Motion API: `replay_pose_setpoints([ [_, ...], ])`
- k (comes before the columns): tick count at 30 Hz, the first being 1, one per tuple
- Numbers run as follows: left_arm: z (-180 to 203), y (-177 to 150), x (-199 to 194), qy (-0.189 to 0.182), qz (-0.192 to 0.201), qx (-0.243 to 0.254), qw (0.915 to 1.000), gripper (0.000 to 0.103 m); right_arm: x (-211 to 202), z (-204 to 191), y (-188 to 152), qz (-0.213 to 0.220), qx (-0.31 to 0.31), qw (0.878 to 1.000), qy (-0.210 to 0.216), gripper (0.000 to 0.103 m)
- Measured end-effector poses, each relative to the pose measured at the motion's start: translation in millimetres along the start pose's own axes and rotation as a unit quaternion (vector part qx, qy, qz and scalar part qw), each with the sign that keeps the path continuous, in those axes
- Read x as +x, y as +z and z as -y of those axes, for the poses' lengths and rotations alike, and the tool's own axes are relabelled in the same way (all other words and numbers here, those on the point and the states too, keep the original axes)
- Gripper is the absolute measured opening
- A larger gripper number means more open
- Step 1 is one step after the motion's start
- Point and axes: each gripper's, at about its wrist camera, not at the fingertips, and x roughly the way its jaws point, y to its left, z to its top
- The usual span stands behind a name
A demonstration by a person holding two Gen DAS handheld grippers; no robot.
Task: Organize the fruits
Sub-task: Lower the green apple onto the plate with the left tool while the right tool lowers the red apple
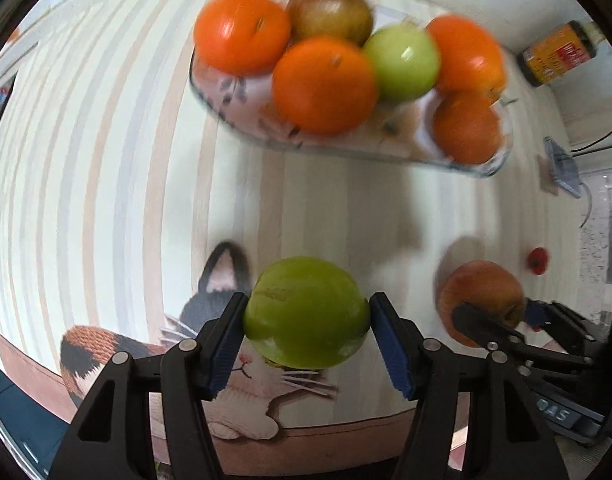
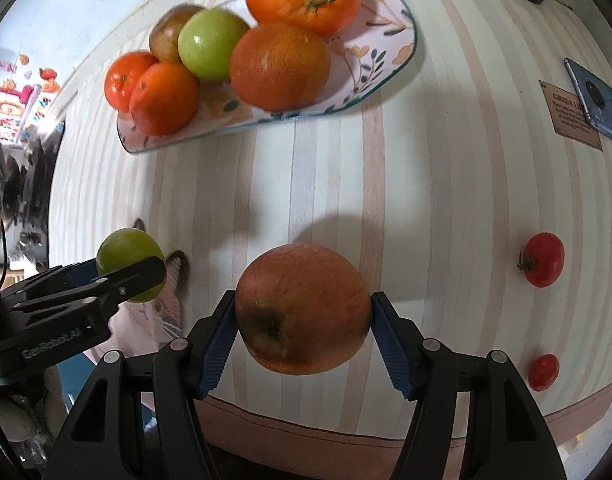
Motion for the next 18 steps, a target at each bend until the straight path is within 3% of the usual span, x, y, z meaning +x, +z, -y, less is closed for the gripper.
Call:
replay_pose_setpoints([
  [7,37.3,51.8,-72.4,-0.022,0.060,0.054,0.9965,0.060,-47.6,22.1,32.9,0.067,0.046,0.996,0.032,0.068],
  [11,59.1,102.5,-87.8,-0.003,0.073,0.092,0.9931,0.060,-57.3,34.0,70.1,0.093,0.057,0.994,0.025,0.068],
  [18,74.5,180.9,-50.2,0.027,0.023,0.099,0.9945,0.060,-49.8,46.9,118.2,0.101,0.054,0.993,0.007,0.068],
])
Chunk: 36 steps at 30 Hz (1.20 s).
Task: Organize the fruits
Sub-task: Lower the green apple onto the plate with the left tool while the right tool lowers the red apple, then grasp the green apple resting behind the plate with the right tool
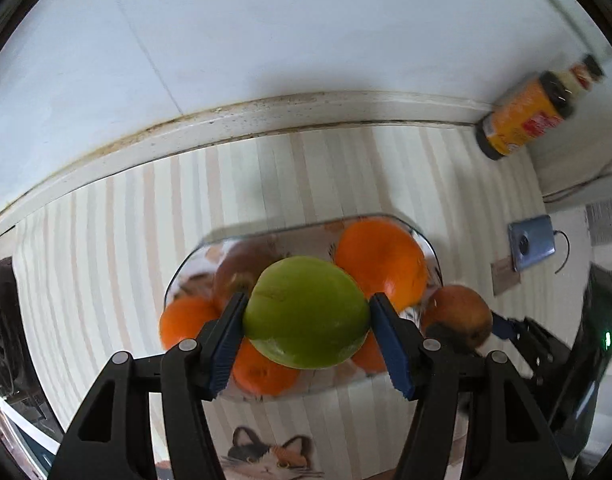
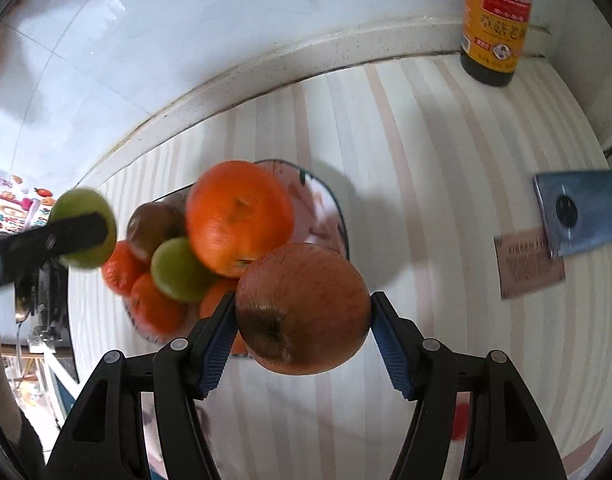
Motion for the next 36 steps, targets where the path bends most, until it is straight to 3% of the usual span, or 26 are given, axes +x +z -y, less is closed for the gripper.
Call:
replay_pose_setpoints([
  [5,6.2,19.2,26.4,-0.010,-0.035,0.002,0.9993,0.060,14.3,-4.2,2.8,-0.004,-0.002,1.000,-0.001,0.068],
  [10,9.9,17.6,47.9,0.009,-0.068,0.010,0.9976,0.060,14.5,-1.1,3.4,-0.005,-0.005,1.000,0.005,0.068],
  [25,1.8,16.1,48.6,0.003,-0.070,-0.002,0.9976,0.066,13.0,1.4,7.2,-0.015,-0.005,0.999,0.028,0.070],
  [28,-6.3,12.5,39.6,-0.017,-0.061,-0.018,0.9979,0.066,13.0,-0.4,7.3,-0.020,-0.005,0.999,0.042,0.082],
  [31,-13.4,7.9,29.3,-0.018,-0.047,-0.026,0.9984,0.066,12.0,-4.7,7.2,-0.020,-0.007,0.999,0.044,0.086],
  [34,-19.8,3.9,23.0,-0.016,-0.039,-0.033,0.9986,0.078,8.8,-8.7,7.1,-0.022,-0.009,0.999,0.048,0.095],
  [36,-24.0,2.6,17.5,-0.008,-0.028,-0.037,0.9989,0.086,3.6,-10.8,7.7,-0.018,-0.011,0.999,0.046,0.096],
])
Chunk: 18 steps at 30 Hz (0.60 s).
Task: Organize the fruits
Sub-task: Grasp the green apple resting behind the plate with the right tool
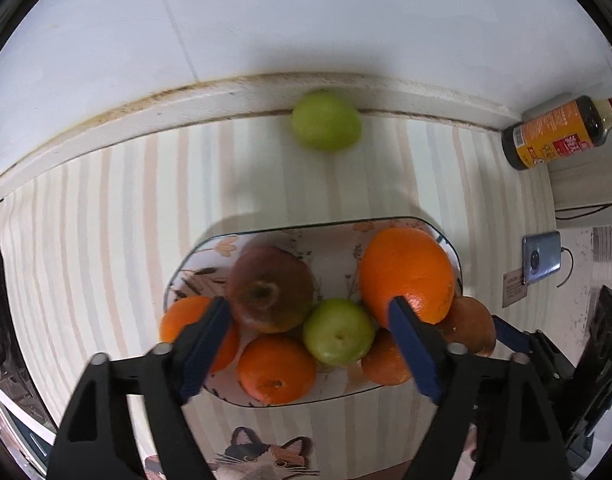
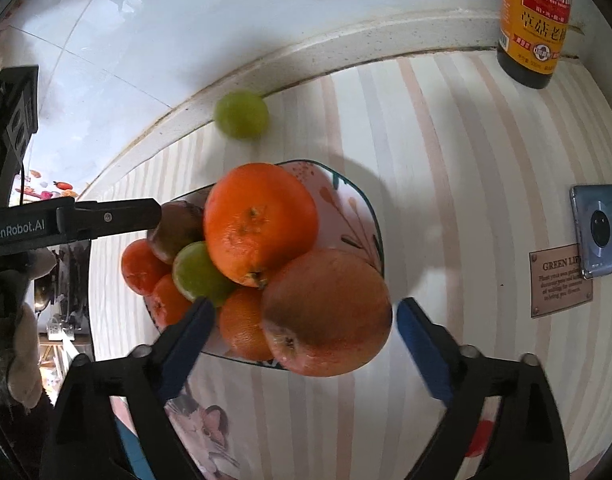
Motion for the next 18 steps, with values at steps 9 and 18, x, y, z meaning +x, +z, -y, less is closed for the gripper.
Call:
replay_pose_setpoints([
  [9,-2.4,-33.2,-44.7,0.046,0.103,-0.014,0.9935,0.091,-46.4,-6.7,-3.2,0.032,-0.018,0.999,-0.037,0.097],
  [18,3.0,-99.8,-58.9,0.048,0.134,-0.041,0.9889,0.091,-98.2,-29.8,-23.9,0.075,-0.062,0.990,-0.101,0.066],
])
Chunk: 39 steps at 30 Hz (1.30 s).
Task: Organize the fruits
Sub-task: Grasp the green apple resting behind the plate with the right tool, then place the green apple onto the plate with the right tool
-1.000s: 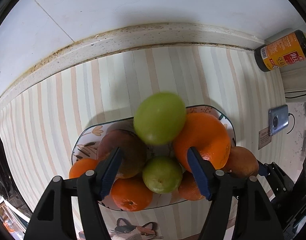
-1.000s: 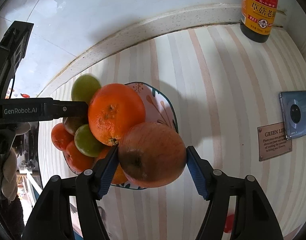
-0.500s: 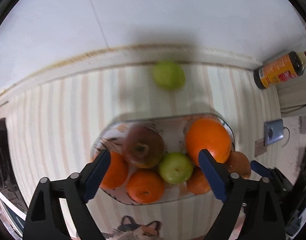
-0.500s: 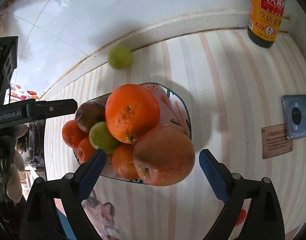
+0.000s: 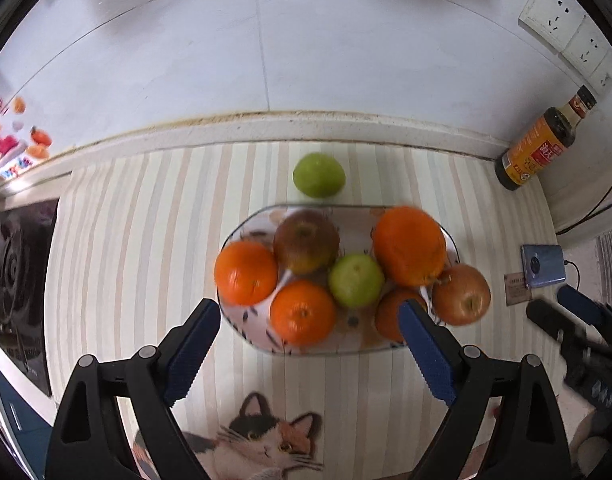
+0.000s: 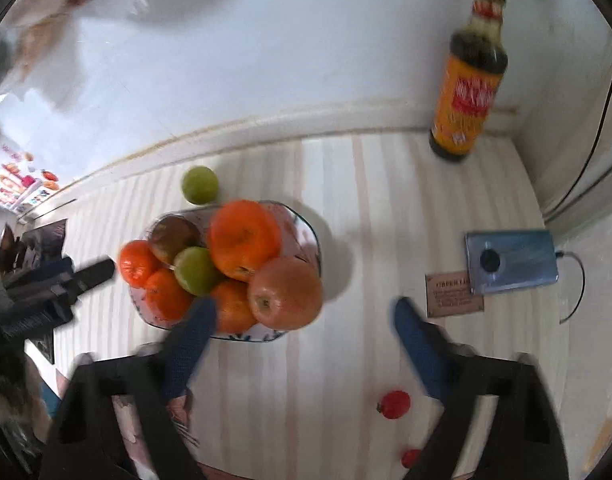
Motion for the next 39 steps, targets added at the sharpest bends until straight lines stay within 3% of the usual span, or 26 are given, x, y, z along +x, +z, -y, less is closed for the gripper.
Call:
replay_pose_setpoints([
  [5,-13.6,5.0,-3.4,0.003,-0.007,-0.020,0.9998,0.091,6.1,-16.2,17.0,-0.014,0.009,0.998,0.054,0.066],
  [11,-43.1,59.2,23.9,0.036,-0.043,-0.024,0.9981,0.091,57.5,-63.8,75.6,-0.043,-0.013,0.995,0.084,0.068],
  [18,-67.3,116.9,86.2,0.064,-0.097,-0.011,0.9931,0.091,154.3,-109.5,144.1,-0.085,-0.082,0.993,0.027,0.068],
  [23,-84.4,123.4,115.5,0.070,-0.119,-0.025,0.9901,0.091,193.2,-119.0,158.8,-0.104,-0.085,0.991,0.002,0.071],
  [34,-93.2,122.3,141.2,0.040,-0.135,-0.052,0.9887,0.091,219.5,-107.1,167.4,-0.102,-0.110,0.987,-0.063,0.069],
  [35,-92.7,122.1,141.5,0.039,-0.135,-0.051,0.9887,0.091,218.8,-105.9,166.7,-0.098,-0.113,0.987,-0.067,0.067],
  [36,-91.2,121.3,141.6,0.038,-0.135,-0.050,0.9888,0.091,216.9,-105.0,166.4,-0.091,-0.119,0.986,-0.070,0.058],
  [39,-88.5,119.8,139.2,0.030,-0.132,-0.049,0.9896,0.091,213.8,-101.8,164.8,-0.095,-0.119,0.987,-0.058,0.056],
])
